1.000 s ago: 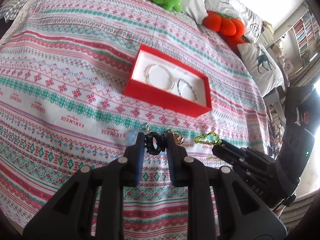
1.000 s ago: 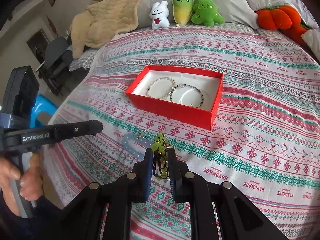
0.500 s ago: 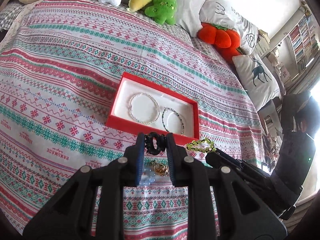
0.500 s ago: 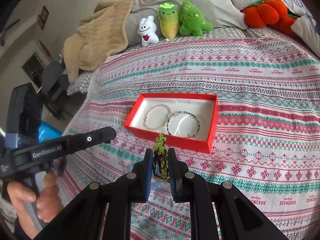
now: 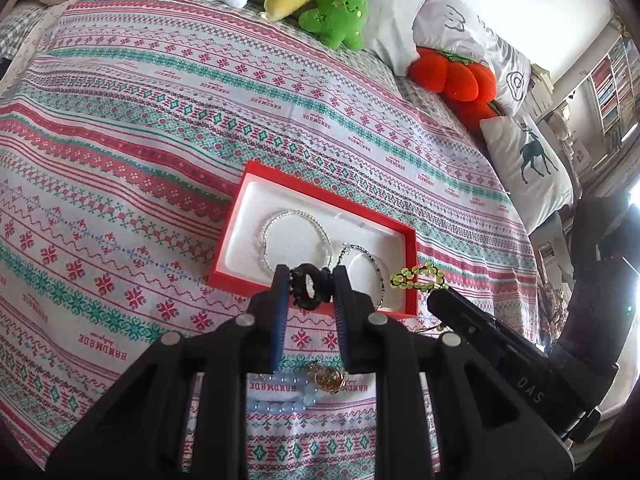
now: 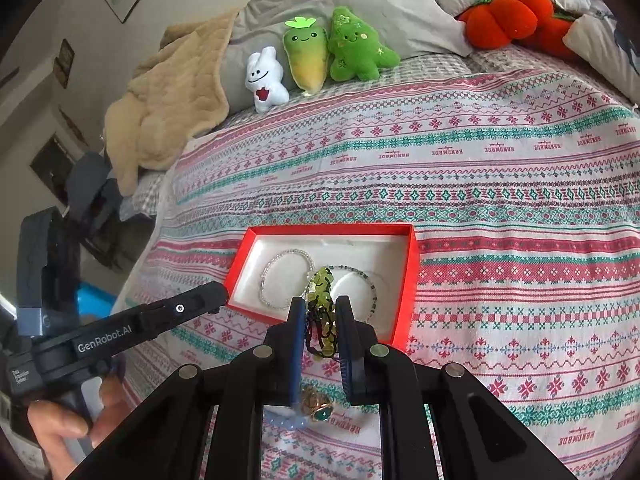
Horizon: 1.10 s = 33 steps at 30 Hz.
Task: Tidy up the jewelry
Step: 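Carry the hair tie and green beaded bracelet over the red box, then lower both items into the red box and open both grippers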
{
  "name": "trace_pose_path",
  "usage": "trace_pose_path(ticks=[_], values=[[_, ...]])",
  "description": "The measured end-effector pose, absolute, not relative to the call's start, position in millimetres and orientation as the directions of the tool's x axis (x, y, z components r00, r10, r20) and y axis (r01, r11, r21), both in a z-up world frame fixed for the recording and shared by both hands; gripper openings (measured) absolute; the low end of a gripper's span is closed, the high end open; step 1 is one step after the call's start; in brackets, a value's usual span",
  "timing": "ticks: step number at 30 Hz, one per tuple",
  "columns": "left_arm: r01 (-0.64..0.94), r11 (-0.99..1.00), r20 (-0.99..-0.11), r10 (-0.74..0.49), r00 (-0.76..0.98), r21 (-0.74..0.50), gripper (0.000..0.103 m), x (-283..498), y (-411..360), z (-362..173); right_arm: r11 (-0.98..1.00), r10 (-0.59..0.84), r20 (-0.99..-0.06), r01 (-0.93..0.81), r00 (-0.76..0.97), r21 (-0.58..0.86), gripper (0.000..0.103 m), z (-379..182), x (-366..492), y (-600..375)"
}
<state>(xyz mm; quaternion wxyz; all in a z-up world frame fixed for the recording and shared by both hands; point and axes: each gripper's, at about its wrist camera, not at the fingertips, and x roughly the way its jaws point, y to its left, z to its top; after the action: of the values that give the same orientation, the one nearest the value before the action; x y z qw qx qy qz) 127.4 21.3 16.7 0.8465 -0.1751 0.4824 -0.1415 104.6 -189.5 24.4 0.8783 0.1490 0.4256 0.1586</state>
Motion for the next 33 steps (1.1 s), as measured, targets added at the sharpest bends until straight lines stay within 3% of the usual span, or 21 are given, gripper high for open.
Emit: trace_pose_path(ticks=[17,33], values=[[0.045,0.91,-0.792,-0.383,0.475,-0.413,0.023,152,17,-7,0.913,0.391,-0.69,-0.164,0.609,0.373,0.016,9,131,-179],[0.068,0.907,-0.777,-0.393,0.491,-0.416,0.023,145,31,6,0.913,0.376,-0.698,-0.114,0.61,0.393,0.021,17,123,-198]])
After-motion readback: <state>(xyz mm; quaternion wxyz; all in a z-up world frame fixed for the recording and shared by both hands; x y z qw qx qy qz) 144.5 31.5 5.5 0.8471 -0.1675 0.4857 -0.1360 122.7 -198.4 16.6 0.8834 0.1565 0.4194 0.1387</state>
